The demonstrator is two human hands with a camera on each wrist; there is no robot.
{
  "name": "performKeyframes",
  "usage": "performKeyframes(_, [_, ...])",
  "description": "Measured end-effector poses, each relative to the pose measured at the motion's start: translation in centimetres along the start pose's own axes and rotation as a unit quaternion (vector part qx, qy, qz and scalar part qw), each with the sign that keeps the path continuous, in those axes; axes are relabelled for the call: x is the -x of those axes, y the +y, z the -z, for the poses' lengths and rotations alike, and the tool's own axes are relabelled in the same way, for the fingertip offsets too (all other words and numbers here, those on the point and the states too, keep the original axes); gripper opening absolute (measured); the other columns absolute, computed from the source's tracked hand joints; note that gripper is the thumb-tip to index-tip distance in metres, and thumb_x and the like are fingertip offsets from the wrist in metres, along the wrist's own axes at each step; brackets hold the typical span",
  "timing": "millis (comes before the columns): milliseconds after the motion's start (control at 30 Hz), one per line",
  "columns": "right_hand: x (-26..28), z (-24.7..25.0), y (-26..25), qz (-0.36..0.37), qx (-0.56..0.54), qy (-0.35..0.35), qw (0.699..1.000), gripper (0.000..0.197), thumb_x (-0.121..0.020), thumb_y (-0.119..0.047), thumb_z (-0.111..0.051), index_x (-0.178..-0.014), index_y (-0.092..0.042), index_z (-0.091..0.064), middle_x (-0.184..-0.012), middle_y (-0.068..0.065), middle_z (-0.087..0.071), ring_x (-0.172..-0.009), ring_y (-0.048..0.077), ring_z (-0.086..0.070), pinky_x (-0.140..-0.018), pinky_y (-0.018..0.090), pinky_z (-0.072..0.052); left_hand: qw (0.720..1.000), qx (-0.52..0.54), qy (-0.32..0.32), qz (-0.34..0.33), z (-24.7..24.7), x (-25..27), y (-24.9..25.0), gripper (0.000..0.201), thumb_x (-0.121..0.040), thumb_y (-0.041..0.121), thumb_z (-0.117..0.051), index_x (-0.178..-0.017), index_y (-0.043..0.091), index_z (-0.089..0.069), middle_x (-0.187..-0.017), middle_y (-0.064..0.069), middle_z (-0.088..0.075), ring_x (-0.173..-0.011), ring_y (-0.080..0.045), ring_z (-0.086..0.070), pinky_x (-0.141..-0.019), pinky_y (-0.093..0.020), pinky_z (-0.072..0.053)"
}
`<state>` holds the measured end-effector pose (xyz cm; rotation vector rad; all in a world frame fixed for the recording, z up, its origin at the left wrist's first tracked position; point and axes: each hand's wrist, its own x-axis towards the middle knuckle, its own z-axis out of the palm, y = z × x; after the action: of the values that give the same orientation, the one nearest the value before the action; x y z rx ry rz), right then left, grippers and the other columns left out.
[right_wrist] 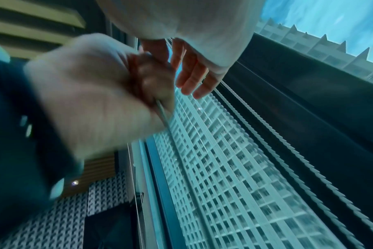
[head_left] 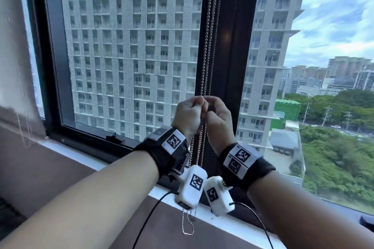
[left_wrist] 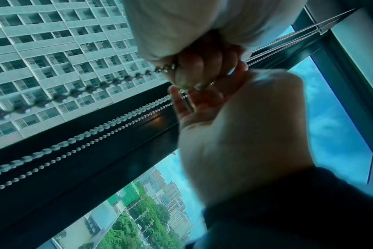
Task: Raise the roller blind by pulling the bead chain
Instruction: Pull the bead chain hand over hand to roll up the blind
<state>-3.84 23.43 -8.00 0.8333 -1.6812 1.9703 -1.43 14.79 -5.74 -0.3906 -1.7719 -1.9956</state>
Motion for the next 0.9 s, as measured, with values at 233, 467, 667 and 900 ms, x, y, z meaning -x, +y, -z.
performKeyframes(233, [-4.0,-2.0,-4.6,0.033,-0.005,0.016,0.999,0.029,-0.093,-0.018,-0.043,-0.106,-0.002,-0.063,-0.076,0.011,-0.06,-0.062,0.016,-0.054,-0.054,0.027,-0.045,0.999,0.017,-0.029,0.04,1.2,1.2,-1.3,0.041,-0.092,-0.003,-0.034,-0.06,0.016,-0.052,-0.045,0.004,-0.037,-0.034,-0.007,-0.026,-0.034,-0.02,-0.014])
performKeyframes(467, [-4.7,-3.9,-3.5,0.016,0.004,0.031,0.999,0.038,-0.098,-0.037,-0.041,-0.064,-0.022,-0.035,-0.055,-0.003,-0.03,-0.049,0.017,-0.026,-0.045,0.031,-0.023,0.998,0.012,-0.022,0.062,0.6,1.8,-2.1,0.036,-0.091,-0.009,-0.032,-0.061,0.008,-0.043,-0.037,0.003,-0.032,-0.027,-0.005,-0.023,-0.032,-0.016,-0.015])
performKeyframes(667, [-3.3,-3.7,-2.9,0.008,-0.027,0.01,1.0,0.041,-0.102,-0.026,-0.04,-0.061,-0.021,-0.032,-0.051,-0.004,-0.029,-0.041,0.01,-0.025,-0.039,0.02,-0.023,0.997,-0.023,-0.037,0.068,1.4,2.8,-3.1,0.031,-0.093,-0.003,-0.038,-0.067,0.007,-0.051,-0.045,-0.001,-0.037,-0.034,-0.009,-0.027,-0.036,-0.022,-0.019])
performKeyframes(900, [-1.5,-3.4,-1.1,0.001,-0.01,0.0,1.0,0.037,-0.099,-0.031,-0.041,-0.066,-0.017,-0.035,-0.053,-0.003,-0.028,-0.043,0.01,-0.025,-0.041,0.024,-0.022,0.996,-0.014,-0.043,0.079,2.7,2.5,-2.9,0.02,-0.089,-0.005,-0.041,-0.074,-0.001,-0.054,-0.058,-0.006,-0.055,-0.049,-0.014,-0.052,-0.054,-0.027,-0.047])
